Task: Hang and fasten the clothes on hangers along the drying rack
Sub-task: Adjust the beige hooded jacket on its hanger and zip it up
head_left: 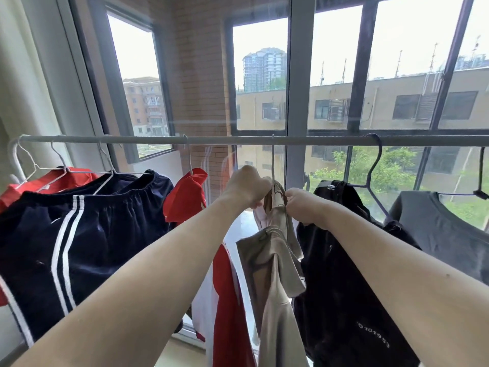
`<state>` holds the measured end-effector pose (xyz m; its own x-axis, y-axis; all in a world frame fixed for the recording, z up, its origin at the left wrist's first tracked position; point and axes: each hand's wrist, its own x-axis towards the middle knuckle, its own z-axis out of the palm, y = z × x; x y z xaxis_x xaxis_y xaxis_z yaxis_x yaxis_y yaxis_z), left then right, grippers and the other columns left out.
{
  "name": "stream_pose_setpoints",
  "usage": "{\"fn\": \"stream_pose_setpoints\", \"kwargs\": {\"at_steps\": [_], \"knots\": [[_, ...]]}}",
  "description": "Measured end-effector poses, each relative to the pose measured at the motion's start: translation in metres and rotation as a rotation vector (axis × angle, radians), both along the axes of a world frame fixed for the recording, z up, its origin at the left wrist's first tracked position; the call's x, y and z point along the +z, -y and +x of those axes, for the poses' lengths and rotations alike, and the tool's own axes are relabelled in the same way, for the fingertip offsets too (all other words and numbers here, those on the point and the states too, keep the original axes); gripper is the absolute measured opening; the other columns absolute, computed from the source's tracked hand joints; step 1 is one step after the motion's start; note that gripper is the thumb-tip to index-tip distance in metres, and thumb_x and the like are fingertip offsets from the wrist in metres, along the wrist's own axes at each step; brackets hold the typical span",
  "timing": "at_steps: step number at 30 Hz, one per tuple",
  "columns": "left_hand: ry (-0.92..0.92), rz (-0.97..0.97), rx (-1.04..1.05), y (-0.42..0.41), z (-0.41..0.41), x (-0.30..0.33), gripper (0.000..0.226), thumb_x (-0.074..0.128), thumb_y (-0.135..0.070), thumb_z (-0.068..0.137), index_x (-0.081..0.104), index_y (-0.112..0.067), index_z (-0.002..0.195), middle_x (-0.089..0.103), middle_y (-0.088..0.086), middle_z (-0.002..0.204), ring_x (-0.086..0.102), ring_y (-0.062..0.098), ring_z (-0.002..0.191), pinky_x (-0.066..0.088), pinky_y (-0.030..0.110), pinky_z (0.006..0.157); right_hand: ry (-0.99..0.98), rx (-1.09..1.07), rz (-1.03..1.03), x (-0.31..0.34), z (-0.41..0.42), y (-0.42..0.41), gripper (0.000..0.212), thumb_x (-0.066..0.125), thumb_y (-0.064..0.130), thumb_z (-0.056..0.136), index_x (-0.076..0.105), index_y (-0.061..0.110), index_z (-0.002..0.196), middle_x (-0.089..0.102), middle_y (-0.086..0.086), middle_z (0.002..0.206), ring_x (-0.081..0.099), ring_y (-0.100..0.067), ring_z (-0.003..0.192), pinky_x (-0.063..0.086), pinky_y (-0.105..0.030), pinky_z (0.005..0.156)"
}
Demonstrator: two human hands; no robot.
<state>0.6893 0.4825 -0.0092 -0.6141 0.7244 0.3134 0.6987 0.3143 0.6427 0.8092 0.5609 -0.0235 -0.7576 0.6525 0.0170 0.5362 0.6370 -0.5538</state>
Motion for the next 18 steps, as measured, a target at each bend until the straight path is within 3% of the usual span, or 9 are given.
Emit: {"fn": "stream_pose_setpoints", "kwargs": {"at_steps": [2, 4, 6, 10, 18], "knots": [[0.01, -0.007, -0.015, 0.004, -0.002, 0.003, 0.022, 0.05, -0.02, 0.095, 0.062, -0.002, 0.09, 0.073, 0.016, 0.077, 0.073, 0.022, 0.058, 0.064, 0.035, 0.064, -0.012, -0.032, 0.011, 0.001, 0.004, 0.005, 0.04, 0.038, 0.003, 0.096, 0.046, 0.002, 0.135, 0.055, -0.018, 0.126, 0.055, -0.031, 0.107, 0.044, -0.037, 0.092], [0.032, -0.013, -0.045, 0.009, -0.006, 0.005, 0.021, 0.048, -0.016, 0.094, 0.062, 0.0, 0.092, 0.073, 0.017, 0.077, 0.074, 0.024, 0.06, 0.064, 0.038, 0.065, -0.049, -0.086, 0.02, 0.002, 0.007, 0.009, 0.048, 0.033, 0.003, 0.094, 0.039, 0.005, 0.141, 0.049, -0.015, 0.135, 0.052, -0.027, 0.115, 0.044, -0.035, 0.091], [0.066, -0.007, -0.078, 0.013, -0.007, 0.005, 0.019, 0.045, -0.01, 0.092, 0.061, 0.001, 0.094, 0.072, 0.02, 0.08, 0.074, 0.028, 0.062, 0.064, 0.043, 0.067, -0.086, -0.127, 0.08, 0.003, 0.01, 0.015, 0.048, 0.034, 0.003, 0.092, 0.038, 0.005, 0.14, 0.046, -0.014, 0.135, 0.051, -0.025, 0.112, 0.044, -0.032, 0.088], [0.119, -0.013, -0.103, 0.028, -0.009, 0.002, 0.024, 0.04, -0.002, 0.086, 0.061, 0.004, 0.097, 0.071, 0.023, 0.084, 0.074, 0.033, 0.068, 0.063, 0.046, 0.066, -0.164, -0.171, 0.296, 0.004, 0.014, 0.034, 0.047, 0.042, 0.003, 0.09, 0.042, 0.006, 0.137, 0.046, -0.014, 0.137, 0.048, -0.029, 0.124, 0.04, -0.035, 0.1], [0.174, -0.23, -0.193, 0.046, -0.024, -0.017, 0.024, 0.042, -0.001, 0.091, 0.058, 0.006, 0.107, 0.07, 0.024, 0.092, 0.074, 0.032, 0.075, 0.064, 0.042, 0.067, -0.069, 0.062, 0.509, -0.007, 0.019, 0.07, 0.045, 0.046, 0.021, 0.097, 0.044, 0.018, 0.142, 0.041, 0.0, 0.145, 0.042, -0.022, 0.132, 0.036, -0.034, 0.108]]}}
